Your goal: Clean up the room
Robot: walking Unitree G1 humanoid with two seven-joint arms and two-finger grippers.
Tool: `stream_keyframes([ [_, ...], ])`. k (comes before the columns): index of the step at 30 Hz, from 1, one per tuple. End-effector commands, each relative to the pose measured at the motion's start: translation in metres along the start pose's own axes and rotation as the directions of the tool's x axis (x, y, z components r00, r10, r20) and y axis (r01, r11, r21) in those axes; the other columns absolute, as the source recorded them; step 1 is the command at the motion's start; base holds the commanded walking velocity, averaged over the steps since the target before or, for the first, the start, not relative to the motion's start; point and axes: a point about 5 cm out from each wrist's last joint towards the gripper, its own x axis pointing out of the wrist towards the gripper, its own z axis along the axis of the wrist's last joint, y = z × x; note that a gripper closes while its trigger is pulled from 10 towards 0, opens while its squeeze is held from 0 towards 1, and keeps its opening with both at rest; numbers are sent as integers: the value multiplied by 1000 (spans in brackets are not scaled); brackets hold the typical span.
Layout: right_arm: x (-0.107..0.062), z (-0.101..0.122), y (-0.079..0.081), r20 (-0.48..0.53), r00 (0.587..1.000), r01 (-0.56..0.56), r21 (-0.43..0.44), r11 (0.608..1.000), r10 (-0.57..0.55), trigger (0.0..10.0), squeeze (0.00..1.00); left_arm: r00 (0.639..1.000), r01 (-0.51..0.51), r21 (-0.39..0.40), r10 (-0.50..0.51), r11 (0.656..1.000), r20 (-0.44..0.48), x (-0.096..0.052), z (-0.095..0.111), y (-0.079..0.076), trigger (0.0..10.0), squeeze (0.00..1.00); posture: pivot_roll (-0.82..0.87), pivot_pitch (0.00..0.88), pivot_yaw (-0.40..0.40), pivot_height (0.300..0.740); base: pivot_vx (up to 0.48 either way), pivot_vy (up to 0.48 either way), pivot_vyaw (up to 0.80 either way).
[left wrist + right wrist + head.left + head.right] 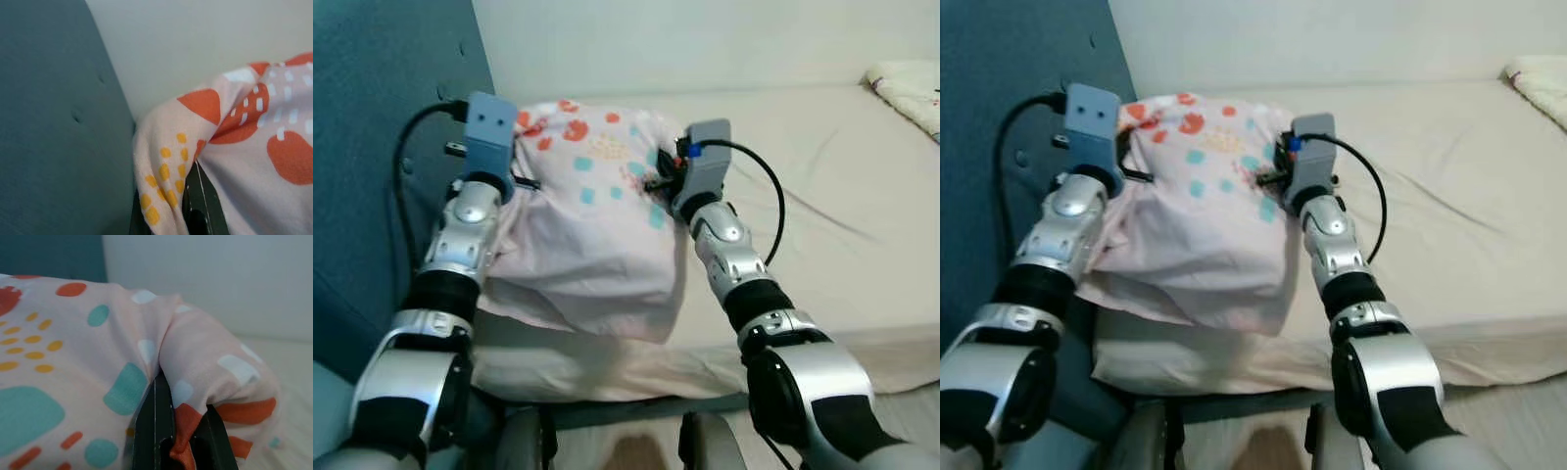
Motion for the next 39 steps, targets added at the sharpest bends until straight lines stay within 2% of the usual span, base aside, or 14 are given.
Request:
stream_keyframes([
  [1, 6, 15, 6, 72, 996, -44, -25, 999, 46, 10000, 0, 977, -141, 10, 137, 990, 163, 4, 32, 34, 10000, 0, 110, 173, -39, 588, 0, 0, 0],
  [5, 16, 35, 12, 129, 988, -81, -60, 995, 88, 10000, 0, 957, -184, 3, 179, 983, 230, 10, 47, 49, 10000, 0, 116, 162, -46, 588, 0, 0, 0],
  [7, 23, 55, 8, 179, 981, -65, -78, 995, 78, 10000, 0, 945, -173, -24, 173, 985, 279, 14, 61, 49, 10000, 0, 116, 162, -46, 588, 0, 0, 0],
  [13, 27, 79, 2, 251, 966, -40, -66, 997, 56, 10000, 0, 914, -180, -51, 186, 982, 362, 14, 76, 45, 10000, 0, 115, 154, -44, 588, 0, 0, 0],
  [17, 28, 79, 2, 248, 967, -52, -51, 997, 64, 10000, 0, 917, -182, -2, 170, 983, 362, 12, 72, 39, 10000, 0, 113, 157, -41, 588, 0, 0, 0],
  [20, 19, 36, 9, 98, 992, -80, -26, 996, 82, 10000, 0, 970, -140, 81, 120, 987, 213, 6, 30, 23, 10000, 0, 124, 173, -36, 588, 0, 0, 0],
  [21, 19, 36, 9, 98, 992, -80, -26, 996, 82, 10000, 0, 970, -140, 81, 120, 987, 213, 6, 30, 23, 10000, 0, 124, 173, -36, 588, 0, 0, 0],
  [23, 1, -16, 11, -89, 995, -48, 37, 998, 51, 10000, 0, 999, -37, 130, 37, 991, 1, -18, -32, -7, 10000, 0, 125, 186, -35, 588, 0, 0, 0],
  [24, -6, -31, 11, -140, 989, -28, 64, 998, 37, 10000, 0, 998, 5, 141, 5, 990, -65, -28, -51, -19, 10000, 0, 125, 186, -35, 588, 0, 0, 0],
  [25, -6, -31, 11, -140, 989, -28, 64, 998, 37, 10000, 0, 998, 5, 141, 5, 990, -65, -28, -51, -19, 10000, 0, 125, 186, -35, 588, 0, 0, 0],
  [27, -22, -61, 8, -269, 963, 30, 115, 993, 2, 10000, 0, 978, 101, 156, -70, 982, -195, -56, -89, -44, 10000, 0, 117, 195, -34, 588, 0, 0, 0],
  [30, -31, -74, 6, -327, 945, 50, 121, 991, -8, 10000, 0, 963, 138, 148, -98, 979, -253, -70, -105, -56, 10000, 0, 118, 201, -35, 588, 0, 0, 0],
  [34, -58, -107, -6, -450, 892, 125, 140, 982, -50, 10000, 0, 880, 218, 134, -135, 967, -456, -120, -152, -87, 10000, 0, 100, 209, -34, 588, 0, 0, 0],
  [39, -65, -112, -13, -470, 880, 143, 120, 982, -71, 10000, 0, 870, 180, 121, -101, 976, -482, -124, -157, -87, 10000, 0, 98, 210, -33, 588, 0, 0, 0],
])
